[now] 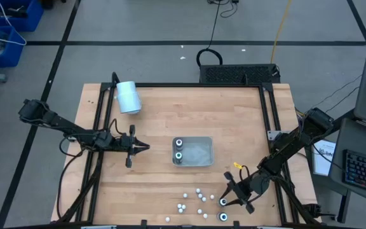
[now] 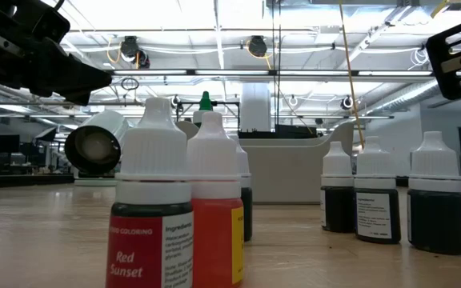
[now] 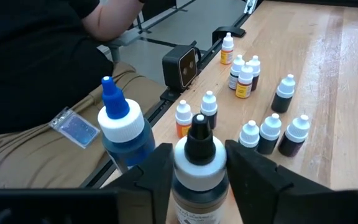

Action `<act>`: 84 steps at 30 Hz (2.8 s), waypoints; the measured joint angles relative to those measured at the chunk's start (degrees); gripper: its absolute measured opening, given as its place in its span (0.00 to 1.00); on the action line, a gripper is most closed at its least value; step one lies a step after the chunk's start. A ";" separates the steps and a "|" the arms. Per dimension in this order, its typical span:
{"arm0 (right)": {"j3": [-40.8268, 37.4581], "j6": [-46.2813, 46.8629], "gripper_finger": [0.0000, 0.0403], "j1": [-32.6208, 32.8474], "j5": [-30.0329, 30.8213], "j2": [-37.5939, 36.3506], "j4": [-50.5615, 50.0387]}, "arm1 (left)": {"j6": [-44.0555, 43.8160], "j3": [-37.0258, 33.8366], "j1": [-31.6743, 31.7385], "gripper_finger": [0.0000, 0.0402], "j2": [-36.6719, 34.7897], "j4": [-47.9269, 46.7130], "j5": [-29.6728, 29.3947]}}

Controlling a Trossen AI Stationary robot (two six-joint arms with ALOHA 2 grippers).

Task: Pick & Place food coloring
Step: Put the large black food coloring bottle into the bin

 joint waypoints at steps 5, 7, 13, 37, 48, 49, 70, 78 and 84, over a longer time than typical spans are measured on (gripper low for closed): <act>0.00 -0.25 0.27 0.00 -0.02 0.00 0.04 | 0.02 0.00 -0.01 0.09 -0.01 0.00 0.00; 0.00 -0.60 0.27 0.00 -0.02 0.00 0.04 | 0.02 0.00 0.01 0.09 0.01 0.02 0.00; 0.00 -4.51 0.28 0.00 1.81 0.00 0.43 | 0.11 0.00 -0.01 0.09 0.01 0.00 0.00; 4.52 -17.28 0.26 -13.30 12.03 -23.74 -13.79 | 0.81 0.00 0.00 0.09 0.00 0.07 -0.02; 18.27 -14.17 0.26 -26.16 8.92 -8.51 -14.97 | 0.76 0.00 0.01 0.09 0.00 0.11 -0.50; 18.47 -14.00 0.26 -26.93 8.90 -7.67 -14.84 | 0.76 0.00 0.01 0.09 0.01 0.11 -0.50; 18.41 -4.92 0.26 -33.53 11.60 1.65 -15.11 | 1.07 0.00 0.01 0.09 -0.01 0.07 -0.47; 14.31 -3.56 0.27 -34.44 12.06 2.82 -8.60 | 1.16 0.00 0.00 0.09 0.01 0.02 -0.46; 13.90 -2.58 0.26 -35.05 12.07 2.88 -8.56 | 1.94 0.00 0.01 0.09 0.00 0.04 -0.46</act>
